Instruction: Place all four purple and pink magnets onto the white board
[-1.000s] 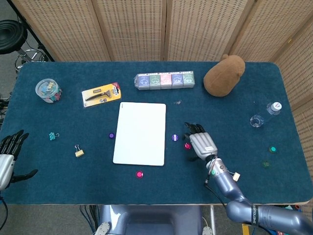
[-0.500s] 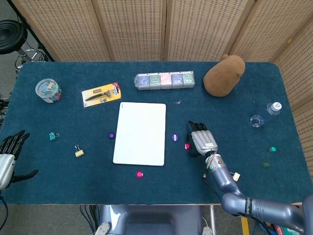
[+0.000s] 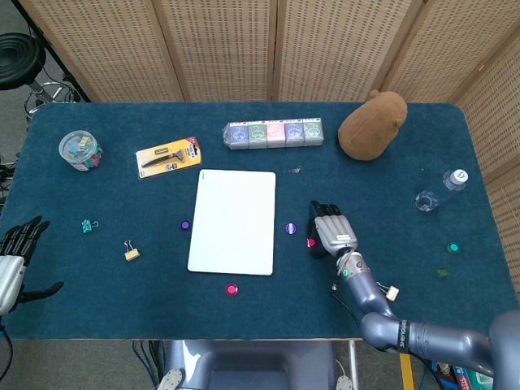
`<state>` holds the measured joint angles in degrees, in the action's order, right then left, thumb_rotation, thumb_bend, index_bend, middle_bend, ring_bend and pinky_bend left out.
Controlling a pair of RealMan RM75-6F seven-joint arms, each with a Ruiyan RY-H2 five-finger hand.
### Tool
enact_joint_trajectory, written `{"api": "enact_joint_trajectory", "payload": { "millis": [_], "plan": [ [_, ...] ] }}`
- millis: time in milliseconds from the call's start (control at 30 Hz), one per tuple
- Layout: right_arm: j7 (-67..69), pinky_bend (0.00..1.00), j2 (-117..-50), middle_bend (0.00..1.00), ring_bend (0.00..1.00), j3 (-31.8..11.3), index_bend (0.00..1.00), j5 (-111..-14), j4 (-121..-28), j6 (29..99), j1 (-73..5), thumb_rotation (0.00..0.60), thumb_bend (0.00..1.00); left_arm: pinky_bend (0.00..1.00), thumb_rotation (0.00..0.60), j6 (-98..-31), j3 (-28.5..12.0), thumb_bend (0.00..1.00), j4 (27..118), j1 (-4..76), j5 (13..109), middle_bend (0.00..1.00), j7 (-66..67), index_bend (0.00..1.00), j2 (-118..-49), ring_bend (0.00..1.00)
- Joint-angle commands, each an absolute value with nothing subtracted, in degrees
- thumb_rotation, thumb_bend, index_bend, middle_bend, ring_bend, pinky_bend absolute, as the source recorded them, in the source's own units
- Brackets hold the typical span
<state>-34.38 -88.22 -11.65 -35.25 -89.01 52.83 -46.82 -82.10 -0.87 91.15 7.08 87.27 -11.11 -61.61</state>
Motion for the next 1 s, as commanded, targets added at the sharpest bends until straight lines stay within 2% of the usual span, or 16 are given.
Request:
{"api": "enact_joint_trajectory", "payload": {
  "millis": [33, 400, 733, 1000],
  "plan": [
    [-34.31, 0.0, -88.45, 0.0, 0.0, -11.42, 0.44, -34.63, -88.65, 52.7, -47.25, 0.6, 0.25, 0.0, 0.6, -81.98, -0.86, 0.0, 91.16, 7.12, 87.23, 0.0, -11.2, 0.0, -61.59, 0.0],
    [-33.53, 0.0, -89.78, 0.0, 0.0, -11.13, 0.45, -32.18, -85.64, 51.47, -49.14, 0.6, 0.28, 0.0, 0.6, -81.4, -0.96, 0.0, 91.12, 7.32, 86.83, 0.0, -11.34, 0.0, -61.54, 0.0],
    [-32.42, 0.0, -89.62, 0.0, 0.0, -10.46, 0.61, -32.63, -85.83, 51.68, -49.59, 0.6, 0.37, 0.0, 0.6, -80.91, -1.04, 0.0, 91.26, 7.51, 86.49, 0.0, -11.28, 0.0, -61.53, 0.0],
    [-31.31, 0.0, -88.47, 0.0, 0.0, -12.44, 0.65, -34.95, -90.97, 53.35, -50.58, 0.6, 0.4, 0.0, 0.6, -80.91, -1.02, 0.0, 91.34, 7.52, 86.6, 0.0, -11.73, 0.0, -61.3, 0.0]
  ]
}}
